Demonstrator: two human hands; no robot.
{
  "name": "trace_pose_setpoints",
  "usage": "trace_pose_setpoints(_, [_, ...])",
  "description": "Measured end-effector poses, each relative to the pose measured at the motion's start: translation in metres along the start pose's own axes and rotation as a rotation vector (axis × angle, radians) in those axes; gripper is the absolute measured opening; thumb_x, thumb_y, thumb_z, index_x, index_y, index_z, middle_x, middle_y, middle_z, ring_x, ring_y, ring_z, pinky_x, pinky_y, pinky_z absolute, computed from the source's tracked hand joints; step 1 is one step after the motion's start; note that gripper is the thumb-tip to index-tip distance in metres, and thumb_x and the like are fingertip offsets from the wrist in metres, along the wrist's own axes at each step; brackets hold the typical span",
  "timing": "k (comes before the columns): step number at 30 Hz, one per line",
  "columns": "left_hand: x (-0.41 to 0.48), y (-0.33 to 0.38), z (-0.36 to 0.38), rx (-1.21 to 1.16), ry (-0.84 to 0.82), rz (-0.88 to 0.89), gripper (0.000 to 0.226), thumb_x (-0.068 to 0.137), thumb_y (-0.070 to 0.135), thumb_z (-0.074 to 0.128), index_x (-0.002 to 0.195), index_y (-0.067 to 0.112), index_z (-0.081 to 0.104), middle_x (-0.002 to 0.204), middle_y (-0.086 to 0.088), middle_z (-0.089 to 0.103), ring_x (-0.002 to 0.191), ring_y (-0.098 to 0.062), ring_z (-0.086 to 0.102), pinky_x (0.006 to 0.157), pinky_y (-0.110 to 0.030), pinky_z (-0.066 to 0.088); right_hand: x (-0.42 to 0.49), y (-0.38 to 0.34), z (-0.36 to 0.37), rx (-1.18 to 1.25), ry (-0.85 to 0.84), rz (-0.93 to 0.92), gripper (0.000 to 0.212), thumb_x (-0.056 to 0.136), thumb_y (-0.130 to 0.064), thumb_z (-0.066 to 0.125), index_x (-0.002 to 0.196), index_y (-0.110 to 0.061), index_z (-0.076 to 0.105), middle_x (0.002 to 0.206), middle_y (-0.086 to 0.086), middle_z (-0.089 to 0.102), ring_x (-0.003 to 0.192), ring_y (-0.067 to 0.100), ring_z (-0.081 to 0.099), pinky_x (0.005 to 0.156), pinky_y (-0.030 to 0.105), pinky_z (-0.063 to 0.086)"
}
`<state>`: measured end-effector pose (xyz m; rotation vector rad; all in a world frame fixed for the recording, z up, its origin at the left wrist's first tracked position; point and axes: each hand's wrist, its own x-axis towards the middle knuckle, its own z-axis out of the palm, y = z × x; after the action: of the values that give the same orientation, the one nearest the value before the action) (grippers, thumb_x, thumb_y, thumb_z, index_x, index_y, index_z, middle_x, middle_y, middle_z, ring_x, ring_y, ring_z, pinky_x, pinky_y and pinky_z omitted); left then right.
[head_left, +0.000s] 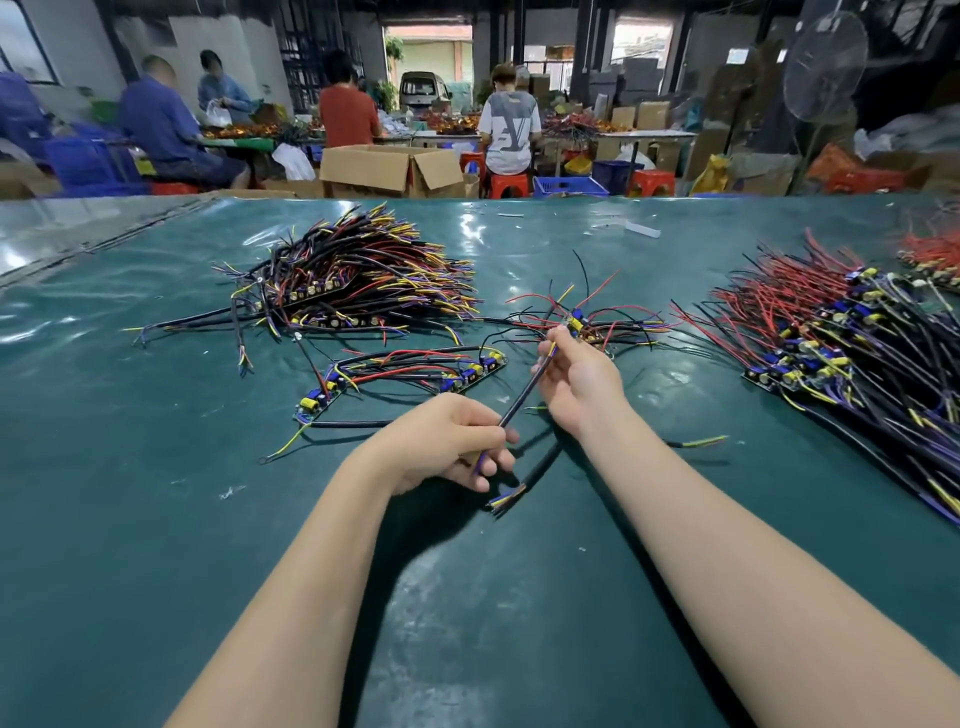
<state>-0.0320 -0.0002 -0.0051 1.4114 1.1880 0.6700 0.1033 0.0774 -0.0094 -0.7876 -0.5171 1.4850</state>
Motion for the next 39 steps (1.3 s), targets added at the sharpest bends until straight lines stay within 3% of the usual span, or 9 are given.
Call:
trace_pose_setpoints(3, [-0.003, 0.001, -0.002, -0.012, 0.010, -0.015, 0.018, 0.092, 0.005, 0.050, 0.078, 0.005, 0.062, 0.053, 0.000, 0.060, 0.042, -0.005, 0.052, 0.044, -0.017, 0.047, 0.003, -0.005, -0.009, 0.094, -0.071, 0.013, 0.023, 0.096, -0.015, 0.045, 0.074, -0.013, 0.051, 0.041, -0.005, 0.056, 0.036, 0.003, 0.052, 0.042, 0.014, 0.043])
trace_pose_setpoints(7, [-0.001, 0.005, 0.001, 0.441, 0.234, 0.114, 0.030, 0.092, 0.015, 0.047, 0.067, 0.019, 0.062, 0.044, 0.008, 0.048, 0.037, -0.003, 0.039, 0.043, -0.015, 0.035, 0.006, -0.011, -0.013, 0.146, -0.082, 0.025, 0.023, 0.096, -0.015, 0.047, 0.074, -0.012, 0.054, 0.044, -0.005, 0.058, 0.040, 0.003, 0.055, 0.043, 0.013, 0.045])
trace_pose_setpoints(14, [0.007, 0.009, 0.008, 0.840, 0.223, 0.140, 0.032, 0.099, 0.012, 0.031, 0.105, 0.011, 0.063, 0.064, 0.015, 0.043, 0.059, -0.007, 0.043, 0.048, -0.016, 0.032, 0.012, -0.013, -0.017, 0.184, -0.038, 0.036, 0.026, 0.096, -0.017, 0.047, 0.072, -0.012, 0.054, 0.041, -0.005, 0.055, 0.035, 0.005, 0.051, 0.040, 0.014, 0.043])
trace_pose_setpoints(18, [0.007, 0.009, 0.003, 0.613, 0.155, 0.090, 0.032, 0.099, 0.009, 0.027, 0.101, 0.004, 0.058, 0.063, 0.005, 0.056, 0.047, -0.004, 0.049, 0.042, -0.011, 0.040, 0.014, -0.013, -0.017, 0.160, -0.028, 0.033, 0.023, 0.095, -0.017, 0.048, 0.073, -0.013, 0.053, 0.042, -0.006, 0.057, 0.036, 0.004, 0.053, 0.043, 0.015, 0.044])
trace_pose_setpoints(23, [-0.006, -0.003, -0.004, -0.044, 0.024, 0.080, 0.023, 0.098, 0.004, 0.039, 0.086, 0.006, 0.059, 0.058, 0.003, 0.065, 0.045, -0.002, 0.054, 0.044, -0.016, 0.047, 0.012, -0.009, -0.014, 0.127, -0.057, 0.016, 0.022, 0.095, -0.015, 0.048, 0.074, -0.013, 0.054, 0.043, -0.006, 0.058, 0.039, 0.002, 0.055, 0.046, 0.015, 0.046])
trace_pose_setpoints(27, [-0.009, -0.003, -0.006, -0.296, 0.096, -0.006, 0.020, 0.094, 0.007, 0.048, 0.078, 0.006, 0.061, 0.052, 0.004, 0.061, 0.041, -0.002, 0.054, 0.045, -0.017, 0.050, 0.010, -0.007, -0.013, 0.121, -0.069, -0.012, 0.023, 0.096, -0.013, 0.047, 0.073, -0.013, 0.053, 0.043, -0.005, 0.058, 0.039, 0.001, 0.055, 0.045, 0.014, 0.047])
trace_pose_setpoints(30, [-0.008, -0.003, -0.005, -0.302, 0.213, -0.092, 0.024, 0.093, 0.012, 0.052, 0.072, 0.007, 0.062, 0.044, 0.007, 0.054, 0.035, -0.001, 0.047, 0.044, -0.017, 0.049, 0.008, -0.006, -0.013, 0.140, -0.066, -0.022, 0.022, 0.095, -0.012, 0.047, 0.074, -0.013, 0.053, 0.043, -0.006, 0.058, 0.040, 0.002, 0.056, 0.046, 0.014, 0.048])
trace_pose_setpoints(34, [-0.007, -0.008, -0.002, 0.061, 0.346, 0.035, 0.026, 0.090, 0.011, 0.054, 0.065, 0.011, 0.064, 0.037, 0.011, 0.043, 0.034, -0.003, 0.041, 0.047, -0.021, 0.051, 0.005, -0.008, -0.009, 0.107, -0.035, -0.040, 0.023, 0.095, -0.011, 0.048, 0.073, -0.014, 0.052, 0.041, -0.006, 0.057, 0.038, 0.001, 0.054, 0.049, 0.018, 0.046])
trace_pose_setpoints(39, [-0.017, 0.005, 0.007, -0.197, -0.007, 0.222, 0.029, 0.091, 0.013, 0.050, 0.066, 0.013, 0.065, 0.040, 0.013, 0.031, 0.037, -0.001, 0.031, 0.043, -0.014, 0.040, 0.000, -0.012, -0.006, 0.203, -0.058, 0.066, 0.026, 0.096, -0.016, 0.045, 0.071, -0.012, 0.051, 0.039, -0.007, 0.053, 0.032, 0.003, 0.047, 0.038, 0.013, 0.041])
